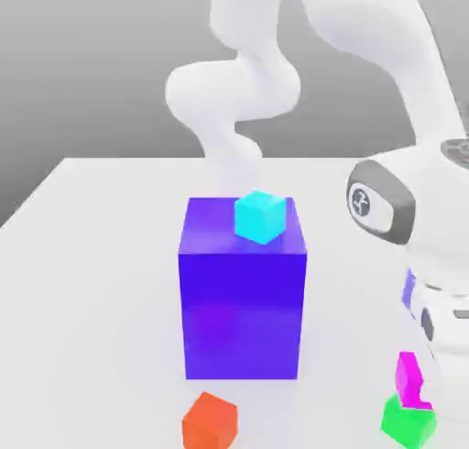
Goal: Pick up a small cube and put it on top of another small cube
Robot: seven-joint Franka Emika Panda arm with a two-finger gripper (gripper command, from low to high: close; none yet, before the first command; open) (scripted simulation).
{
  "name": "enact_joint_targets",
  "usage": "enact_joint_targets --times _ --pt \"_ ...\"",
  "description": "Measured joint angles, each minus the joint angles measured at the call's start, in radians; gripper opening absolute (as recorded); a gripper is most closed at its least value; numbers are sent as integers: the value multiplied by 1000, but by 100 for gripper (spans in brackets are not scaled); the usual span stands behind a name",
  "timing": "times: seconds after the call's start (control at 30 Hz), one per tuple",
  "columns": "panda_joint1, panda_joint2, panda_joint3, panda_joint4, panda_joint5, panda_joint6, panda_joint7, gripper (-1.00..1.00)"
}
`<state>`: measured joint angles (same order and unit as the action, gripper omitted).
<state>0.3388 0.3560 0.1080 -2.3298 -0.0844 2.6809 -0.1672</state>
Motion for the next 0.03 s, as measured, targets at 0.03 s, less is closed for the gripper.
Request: enact_joint_targets --times 0.03 --pt "0 0 0 0 0 0 0 100"
